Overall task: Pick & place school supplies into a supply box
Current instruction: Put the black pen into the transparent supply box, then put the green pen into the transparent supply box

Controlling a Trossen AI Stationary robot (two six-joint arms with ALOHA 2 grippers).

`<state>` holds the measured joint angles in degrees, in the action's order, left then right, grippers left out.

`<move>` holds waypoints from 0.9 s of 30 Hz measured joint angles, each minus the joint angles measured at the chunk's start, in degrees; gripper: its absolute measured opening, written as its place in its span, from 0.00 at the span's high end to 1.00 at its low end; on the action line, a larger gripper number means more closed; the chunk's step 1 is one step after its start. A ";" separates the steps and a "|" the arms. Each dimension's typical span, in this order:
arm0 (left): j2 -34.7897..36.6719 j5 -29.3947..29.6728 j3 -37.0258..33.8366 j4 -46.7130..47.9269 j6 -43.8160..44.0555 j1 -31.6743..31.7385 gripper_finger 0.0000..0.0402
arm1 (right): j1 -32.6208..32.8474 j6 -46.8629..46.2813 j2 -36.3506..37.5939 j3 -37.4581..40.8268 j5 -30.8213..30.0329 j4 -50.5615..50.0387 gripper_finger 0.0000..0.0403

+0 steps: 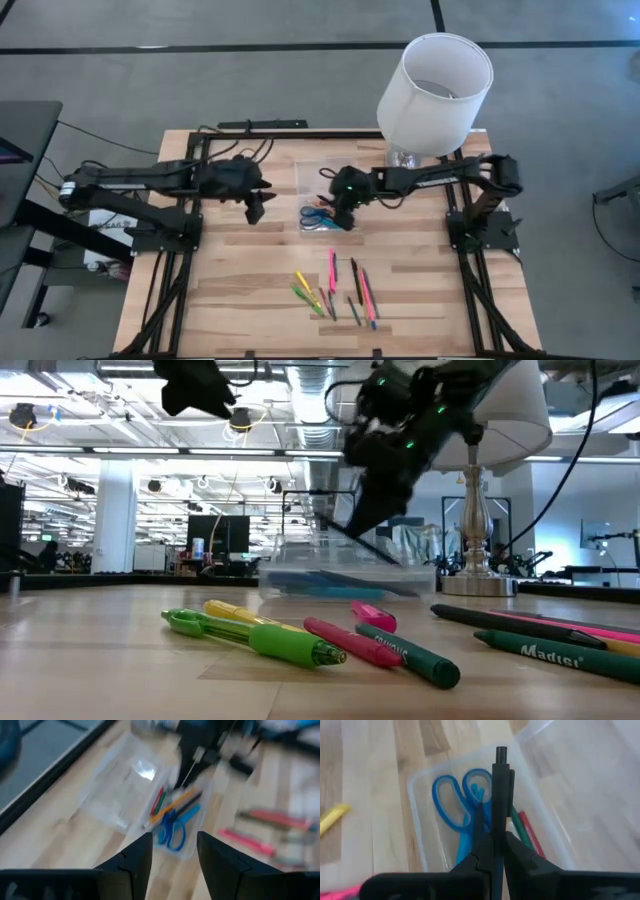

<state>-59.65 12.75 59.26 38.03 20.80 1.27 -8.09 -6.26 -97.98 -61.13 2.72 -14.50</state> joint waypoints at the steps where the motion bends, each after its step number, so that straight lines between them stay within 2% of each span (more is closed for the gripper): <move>1: 1.58 1.33 -1.69 -0.62 1.56 -0.93 0.63 | -0.45 0.32 -0.21 0.23 1.10 -0.36 0.98; 7: 6.38 6.77 -8.36 -4.73 9.88 -6.34 0.63 | -2.06 0.75 -3.57 -0.16 5.38 5.26 0.97; 10: 6.77 8.97 -9.95 -4.67 12.30 -8.52 0.63 | -2.24 0.86 -4.46 -0.44 6.21 4.26 0.97; 17: 5.92 12.21 -10.60 -5.18 12.67 -10.20 0.63 | -1.69 2.13 -4.50 -1.52 6.34 1.76 0.93; 27: 5.93 14.60 -10.58 -5.03 10.49 -10.22 0.63 | -2.15 -2.76 -4.52 -1.50 6.44 -0.11 0.77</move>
<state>-53.73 27.35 48.69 33.01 31.29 -8.95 -10.24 -9.02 -102.50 -62.63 9.16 -14.61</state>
